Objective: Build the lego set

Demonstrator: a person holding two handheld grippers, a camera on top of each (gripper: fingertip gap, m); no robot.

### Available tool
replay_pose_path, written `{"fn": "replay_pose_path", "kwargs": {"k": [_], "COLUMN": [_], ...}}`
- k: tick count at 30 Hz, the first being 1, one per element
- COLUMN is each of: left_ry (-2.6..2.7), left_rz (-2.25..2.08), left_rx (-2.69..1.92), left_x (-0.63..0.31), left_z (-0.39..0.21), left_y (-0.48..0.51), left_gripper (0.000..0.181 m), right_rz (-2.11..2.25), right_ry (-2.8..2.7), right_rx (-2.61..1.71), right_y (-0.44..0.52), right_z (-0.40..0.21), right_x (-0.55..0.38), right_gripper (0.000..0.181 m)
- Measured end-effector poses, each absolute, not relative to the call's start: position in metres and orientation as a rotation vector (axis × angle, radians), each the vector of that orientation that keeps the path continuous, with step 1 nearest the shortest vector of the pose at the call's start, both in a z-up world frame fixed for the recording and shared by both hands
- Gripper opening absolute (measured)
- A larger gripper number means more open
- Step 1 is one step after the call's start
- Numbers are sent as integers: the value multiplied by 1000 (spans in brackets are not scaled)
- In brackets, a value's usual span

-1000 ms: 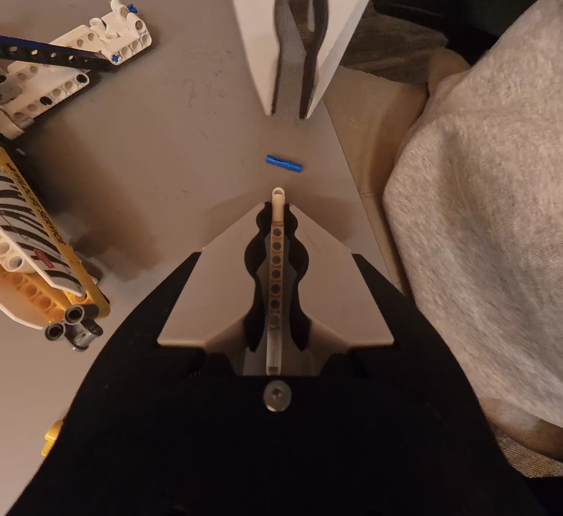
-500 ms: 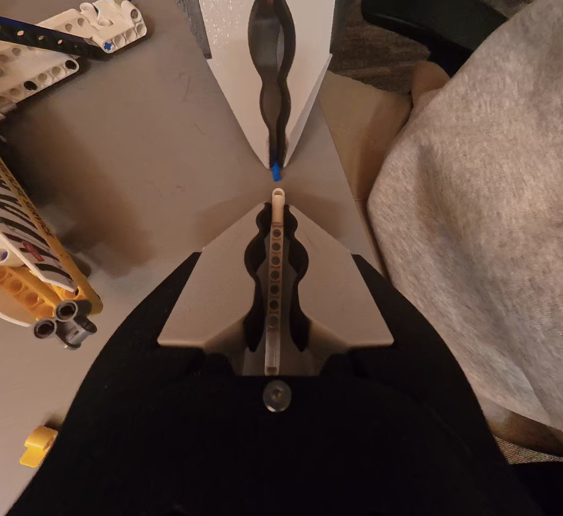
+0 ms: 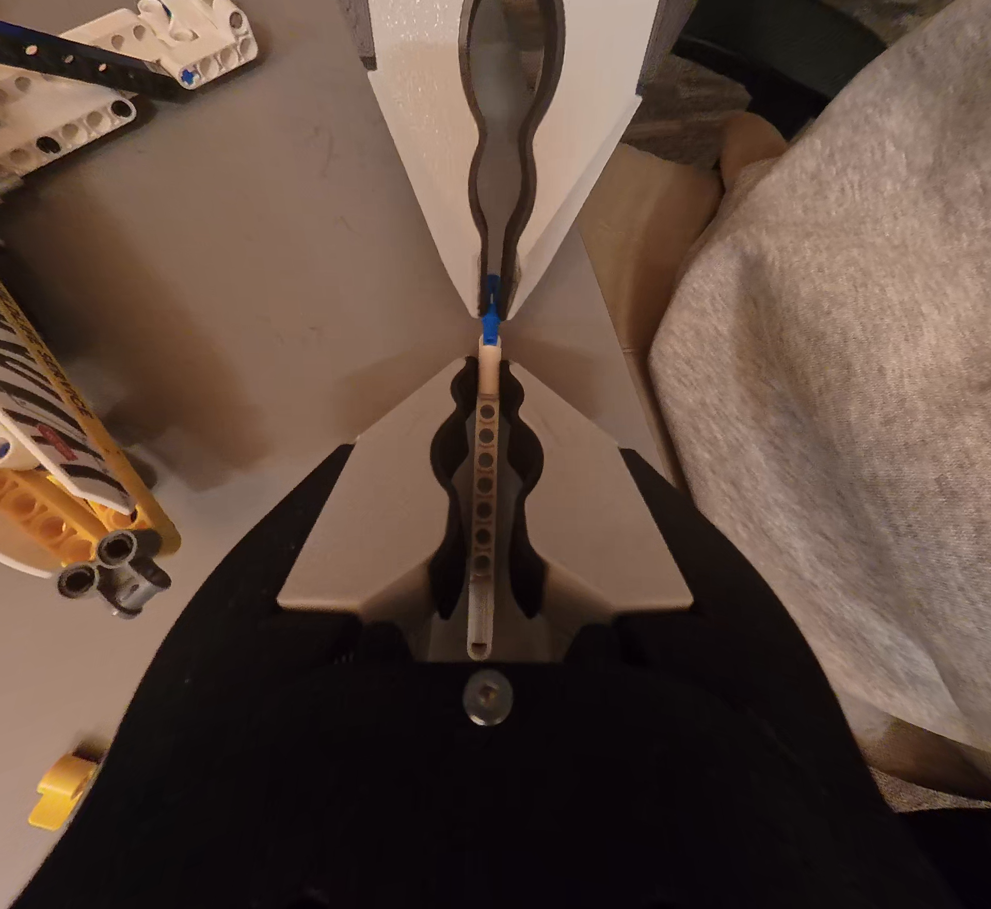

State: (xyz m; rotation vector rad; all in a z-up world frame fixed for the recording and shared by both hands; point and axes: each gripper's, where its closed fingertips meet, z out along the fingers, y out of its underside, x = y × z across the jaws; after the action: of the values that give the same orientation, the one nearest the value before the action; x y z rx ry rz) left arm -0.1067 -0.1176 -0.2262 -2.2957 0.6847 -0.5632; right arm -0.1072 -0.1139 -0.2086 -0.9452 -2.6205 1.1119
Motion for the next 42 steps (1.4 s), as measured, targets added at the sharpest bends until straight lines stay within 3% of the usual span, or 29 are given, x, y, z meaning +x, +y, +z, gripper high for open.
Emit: {"fn": "replay_pose_path", "kwargs": {"k": [17, 28, 31, 36, 42], "left_ry": [677, 637, 682, 668, 660], "left_rz": [-530, -605, -585, -567, -542], "left_rx": [-2292, -2303, -2294, -2298, -2298], "left_x": [-104, -104, -96, -98, -100], "left_z": [-226, -226, -226, -227, -227], "left_y": [-115, -116, -113, -112, -111], "left_gripper": [7, 7, 6, 8, 8], "right_rz": [1010, 796, 996, 809, 1051], "right_ry": [-2711, -2644, -2611, -2600, -2316], "right_rx": [-955, -702, -631, -672, -1085], "right_y": [-114, -116, -140, -118, -53], "right_z": [-213, -205, -188, -197, -183], "right_x": [-107, -116, -114, -116, -113], "right_gripper": [2, 1, 0, 0, 0]}}
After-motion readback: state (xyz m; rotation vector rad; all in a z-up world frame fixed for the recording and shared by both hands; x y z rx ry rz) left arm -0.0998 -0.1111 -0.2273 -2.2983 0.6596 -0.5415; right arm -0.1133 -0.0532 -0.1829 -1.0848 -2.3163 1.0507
